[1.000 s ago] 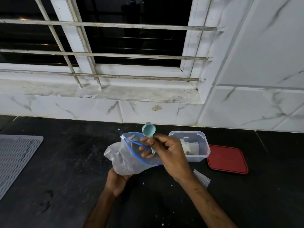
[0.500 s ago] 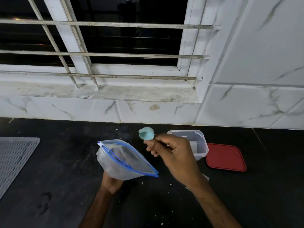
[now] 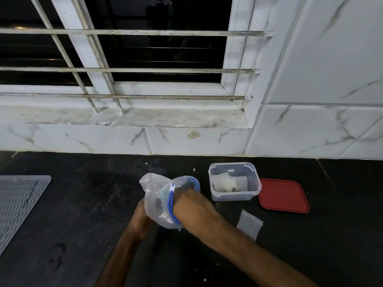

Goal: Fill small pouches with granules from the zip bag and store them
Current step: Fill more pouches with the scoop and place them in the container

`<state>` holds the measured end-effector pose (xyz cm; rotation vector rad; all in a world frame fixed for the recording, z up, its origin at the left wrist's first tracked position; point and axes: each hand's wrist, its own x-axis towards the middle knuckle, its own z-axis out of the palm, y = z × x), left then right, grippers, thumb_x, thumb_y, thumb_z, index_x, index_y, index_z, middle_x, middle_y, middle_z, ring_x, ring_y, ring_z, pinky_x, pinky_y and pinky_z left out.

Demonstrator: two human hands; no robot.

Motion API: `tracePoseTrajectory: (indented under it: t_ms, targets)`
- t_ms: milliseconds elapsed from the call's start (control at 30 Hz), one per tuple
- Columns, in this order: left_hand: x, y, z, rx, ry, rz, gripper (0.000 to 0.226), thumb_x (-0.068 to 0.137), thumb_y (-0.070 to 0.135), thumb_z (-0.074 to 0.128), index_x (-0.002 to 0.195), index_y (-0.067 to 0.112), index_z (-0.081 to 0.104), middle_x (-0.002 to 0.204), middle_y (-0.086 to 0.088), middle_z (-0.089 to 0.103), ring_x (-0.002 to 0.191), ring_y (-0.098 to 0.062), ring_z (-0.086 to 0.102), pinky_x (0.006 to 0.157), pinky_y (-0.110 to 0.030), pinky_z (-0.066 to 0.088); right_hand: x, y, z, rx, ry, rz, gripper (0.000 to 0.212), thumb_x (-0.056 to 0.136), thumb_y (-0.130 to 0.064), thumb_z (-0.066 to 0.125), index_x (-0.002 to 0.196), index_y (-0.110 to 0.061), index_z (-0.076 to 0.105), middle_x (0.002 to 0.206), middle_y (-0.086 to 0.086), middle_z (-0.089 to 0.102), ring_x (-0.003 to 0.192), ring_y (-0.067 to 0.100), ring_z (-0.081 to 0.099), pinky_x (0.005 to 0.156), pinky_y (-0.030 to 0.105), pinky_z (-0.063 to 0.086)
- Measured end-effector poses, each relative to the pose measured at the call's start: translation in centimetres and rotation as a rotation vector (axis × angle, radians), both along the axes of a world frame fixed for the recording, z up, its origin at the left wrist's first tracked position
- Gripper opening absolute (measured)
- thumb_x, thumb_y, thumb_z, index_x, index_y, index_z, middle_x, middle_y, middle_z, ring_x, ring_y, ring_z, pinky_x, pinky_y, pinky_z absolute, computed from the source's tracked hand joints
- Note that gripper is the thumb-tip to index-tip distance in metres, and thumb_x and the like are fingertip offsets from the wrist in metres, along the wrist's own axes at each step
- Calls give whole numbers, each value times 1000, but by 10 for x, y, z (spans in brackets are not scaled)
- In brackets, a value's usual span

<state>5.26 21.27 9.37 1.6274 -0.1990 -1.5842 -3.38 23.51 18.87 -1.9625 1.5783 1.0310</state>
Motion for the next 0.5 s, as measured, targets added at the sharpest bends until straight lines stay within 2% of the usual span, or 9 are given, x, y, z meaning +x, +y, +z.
tracePoseTrajectory:
  t_ms: [33, 67, 100, 167, 200, 267, 300, 367, 500]
  targets:
    - [1, -5, 1, 18, -38, -2, 67, 94, 54, 42, 136, 2, 46, 124, -20, 58, 101, -33, 63, 82, -42, 48, 1, -2, -2, -58, 33, 111, 40, 93, -20, 59, 131, -10, 50, 125, 7, 54, 118, 22, 52, 91, 31, 42]
    - [-1, -4, 2, -24, -56, -136, 57, 99, 39, 45, 139, -2, 41, 128, -21, 56, 105, -33, 61, 86, -42, 48, 2, -4, -3, -53, 63, 191, 41, 92, -20, 60, 131, -12, 50, 128, 6, 53, 117, 21, 51, 94, 31, 42]
    - [1, -10, 2, 3, -101, -113, 47, 102, 22, 45, 139, -6, 38, 128, -23, 53, 108, -32, 59, 91, -41, 48, 3, -4, -8, -7, 143, 280, 41, 92, -21, 59, 132, -14, 50, 133, 5, 51, 120, 20, 50, 99, 31, 42]
    - [7, -11, 2, 164, -358, -409, 30, 100, 6, 47, 127, -5, 42, 131, -28, 52, 104, -32, 59, 92, -40, 50, 0, -7, -21, -12, 144, 281, 43, 91, -23, 61, 132, -18, 50, 137, 1, 49, 123, 20, 49, 99, 33, 43]
    - [17, -7, 3, 78, -373, -516, 18, 99, 4, 48, 116, 0, 45, 132, -29, 53, 95, -31, 60, 86, -41, 50, -2, -5, -22, -46, 119, 283, 45, 90, -26, 62, 133, -20, 51, 137, 0, 48, 123, 20, 49, 100, 36, 43]
    - [38, -2, -4, -229, -232, -656, 17, 98, 8, 52, 113, 1, 57, 128, -29, 58, 88, -29, 65, 87, -45, 53, -16, -1, -29, -149, 5, 261, 44, 95, -32, 55, 136, -18, 48, 142, 0, 44, 128, 21, 44, 106, 40, 38]
    - [53, 1, -11, -283, -139, -670, 23, 98, 17, 54, 114, 3, 62, 124, -25, 62, 91, -31, 67, 89, -48, 54, -25, 2, -34, -202, -56, 225, 43, 98, -32, 48, 138, -15, 46, 143, 2, 43, 130, 21, 42, 109, 38, 33]
    - [67, 6, -18, -285, -6, -630, 33, 102, 30, 46, 118, 10, 67, 117, -19, 68, 100, -34, 68, 91, -48, 55, -38, 7, -41, -228, -198, 58, 41, 100, -24, 42, 138, -8, 45, 143, 7, 44, 129, 21, 42, 109, 31, 27]
    - [62, 11, -7, -351, 136, -597, 33, 104, 15, 40, 126, 4, 61, 120, -19, 68, 111, -32, 66, 89, -37, 58, -51, 11, -49, -200, -352, -80, 41, 97, -16, 49, 136, -6, 47, 141, 10, 47, 127, 25, 45, 101, 24, 34]
